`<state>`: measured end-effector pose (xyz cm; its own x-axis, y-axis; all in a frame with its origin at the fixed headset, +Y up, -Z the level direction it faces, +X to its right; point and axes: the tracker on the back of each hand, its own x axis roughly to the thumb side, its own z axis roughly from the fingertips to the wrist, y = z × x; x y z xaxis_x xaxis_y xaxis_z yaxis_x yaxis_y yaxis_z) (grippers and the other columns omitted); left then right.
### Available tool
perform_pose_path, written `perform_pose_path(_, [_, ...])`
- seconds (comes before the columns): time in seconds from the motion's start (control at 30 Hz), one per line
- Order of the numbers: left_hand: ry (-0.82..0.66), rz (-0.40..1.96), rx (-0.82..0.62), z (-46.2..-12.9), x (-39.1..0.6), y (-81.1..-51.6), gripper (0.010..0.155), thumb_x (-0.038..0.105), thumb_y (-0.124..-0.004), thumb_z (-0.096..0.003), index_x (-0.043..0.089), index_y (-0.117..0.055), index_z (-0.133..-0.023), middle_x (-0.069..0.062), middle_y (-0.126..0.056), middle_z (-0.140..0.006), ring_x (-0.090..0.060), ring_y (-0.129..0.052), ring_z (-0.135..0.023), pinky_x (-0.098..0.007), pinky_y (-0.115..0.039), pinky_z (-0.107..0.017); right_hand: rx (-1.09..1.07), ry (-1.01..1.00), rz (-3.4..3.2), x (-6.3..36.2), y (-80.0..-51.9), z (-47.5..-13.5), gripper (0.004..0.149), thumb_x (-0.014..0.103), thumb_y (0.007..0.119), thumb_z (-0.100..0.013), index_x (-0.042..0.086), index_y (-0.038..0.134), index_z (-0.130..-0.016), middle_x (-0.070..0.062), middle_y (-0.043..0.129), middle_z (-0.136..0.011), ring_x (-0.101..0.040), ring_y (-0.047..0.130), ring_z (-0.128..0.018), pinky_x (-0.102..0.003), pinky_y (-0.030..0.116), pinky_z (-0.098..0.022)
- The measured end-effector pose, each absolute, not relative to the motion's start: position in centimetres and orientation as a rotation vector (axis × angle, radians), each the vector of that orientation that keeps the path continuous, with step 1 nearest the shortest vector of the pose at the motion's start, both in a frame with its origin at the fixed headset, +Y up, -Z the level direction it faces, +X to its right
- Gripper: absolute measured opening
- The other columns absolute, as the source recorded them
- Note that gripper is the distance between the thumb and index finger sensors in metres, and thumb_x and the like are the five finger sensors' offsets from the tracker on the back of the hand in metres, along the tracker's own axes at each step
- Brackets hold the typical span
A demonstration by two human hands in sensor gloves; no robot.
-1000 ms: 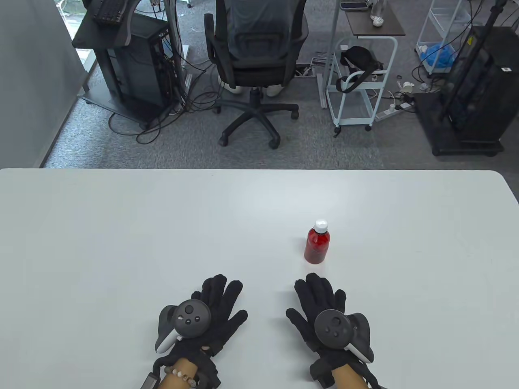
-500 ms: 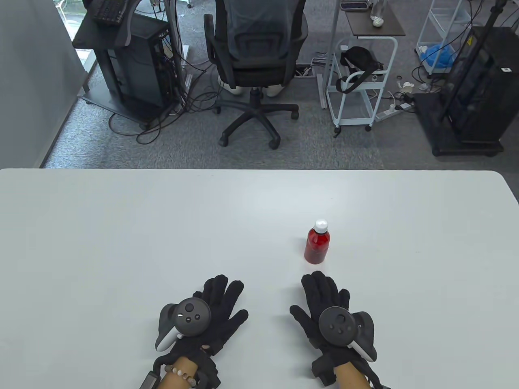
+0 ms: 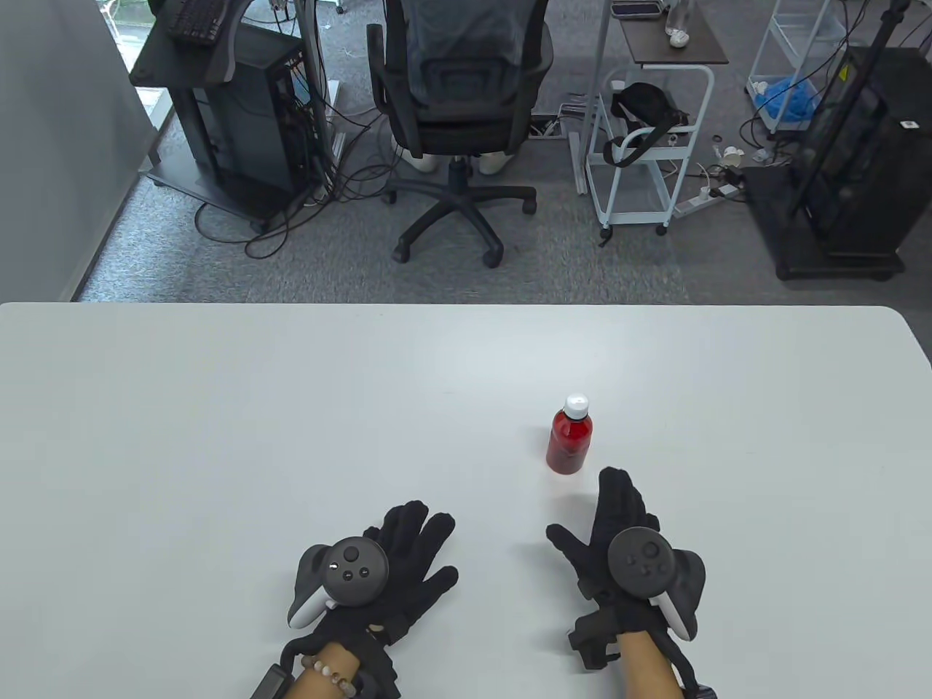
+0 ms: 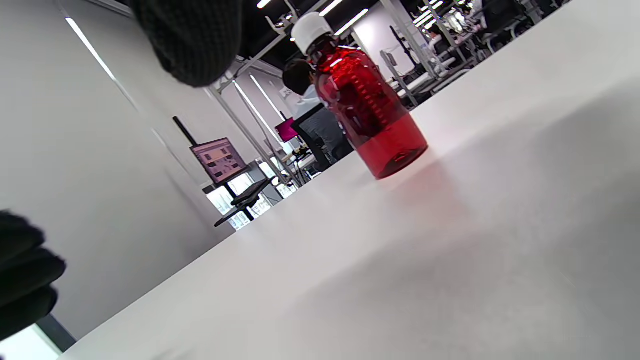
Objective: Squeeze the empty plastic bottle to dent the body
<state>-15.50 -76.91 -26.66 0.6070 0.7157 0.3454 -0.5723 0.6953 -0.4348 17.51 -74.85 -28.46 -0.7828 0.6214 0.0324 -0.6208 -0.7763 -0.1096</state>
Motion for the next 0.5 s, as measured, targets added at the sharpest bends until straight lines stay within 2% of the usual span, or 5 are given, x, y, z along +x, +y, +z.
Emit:
perform_pose_path(0.23, [-0.527, 0.757, -0.273, -26.5, -15.6, -76.7, 0.072, 0.057, -0.055, -0.065, 0.023, -0.023, -0.119, -0.016, -0.002, -0.12, -0.042, 0.0, -0.11, -0.067, -0.002, -0.067, -0.121, -0.034, 2.435, 18.7, -75.2, -32.6, 0.106, 0.049, 0.079, -0.056, -0.001, 0.006, -0.114, -0.028, 0.016, -0.121, -0.055, 0.029, -0.107, -0.077, 0.025, -0.069])
perform_pose_path(0.3, [-0.523, 0.758, -0.262, -26.5, -15.7, -76.6, 0.071, 0.057, -0.055, -0.065, 0.024, -0.023, -0.119, -0.016, -0.003, -0.12, -0.042, 0.0, -0.11, -0.067, -0.002, -0.067, -0.162, 0.032, 2.414, 18.5, -75.4, -34.0, 0.108, 0.049, 0.08, -0.056, 0.001, 0.003, -0.114, -0.029, 0.015, -0.121, -0.056, 0.024, -0.106, -0.078, 0.019, -0.068])
perform_pose_path(0.5, [-0.508, 0.776, -0.255, -26.7, -16.2, -76.5, 0.072, 0.057, -0.055, -0.065, 0.023, -0.024, -0.119, -0.016, -0.003, -0.12, -0.042, -0.001, -0.11, -0.067, -0.003, -0.067, -0.22, 0.052, 2.424, 17.3, -75.7, -37.8, 0.111, 0.05, 0.081, -0.054, 0.003, -0.001, -0.113, -0.03, 0.016, -0.121, -0.056, 0.026, -0.106, -0.077, 0.021, -0.069])
